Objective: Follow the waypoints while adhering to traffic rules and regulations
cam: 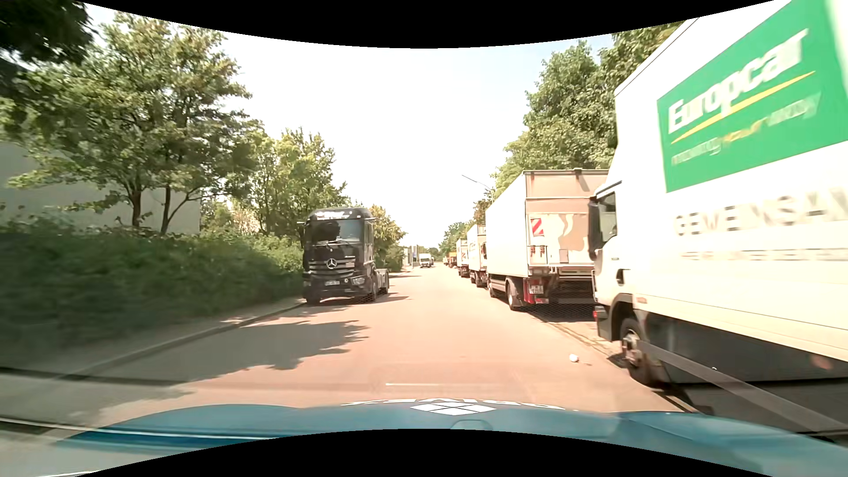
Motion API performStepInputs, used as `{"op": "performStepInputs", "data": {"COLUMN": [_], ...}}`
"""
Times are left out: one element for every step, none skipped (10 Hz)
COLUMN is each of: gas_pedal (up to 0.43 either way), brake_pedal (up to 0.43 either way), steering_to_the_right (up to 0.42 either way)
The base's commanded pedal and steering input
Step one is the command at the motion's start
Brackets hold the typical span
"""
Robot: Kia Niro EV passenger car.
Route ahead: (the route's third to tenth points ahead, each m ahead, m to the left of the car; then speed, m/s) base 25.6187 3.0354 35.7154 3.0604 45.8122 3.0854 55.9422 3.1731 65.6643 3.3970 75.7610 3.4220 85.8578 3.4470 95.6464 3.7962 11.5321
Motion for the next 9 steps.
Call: {"op": "performStepInputs", "data": {"gas_pedal": [0.0,0.0,0.0,0.0,0.0,0.0,0.0,0.0,0.0], "brake_pedal": [0.0,0.0,0.0,0.0,0.0,0.0,0.0,0.0,0.0], "steering_to_the_right": [0.0,-0.001,-0.002,-0.002,-0.002,-0.002,-0.002,-0.003,-0.002]}}
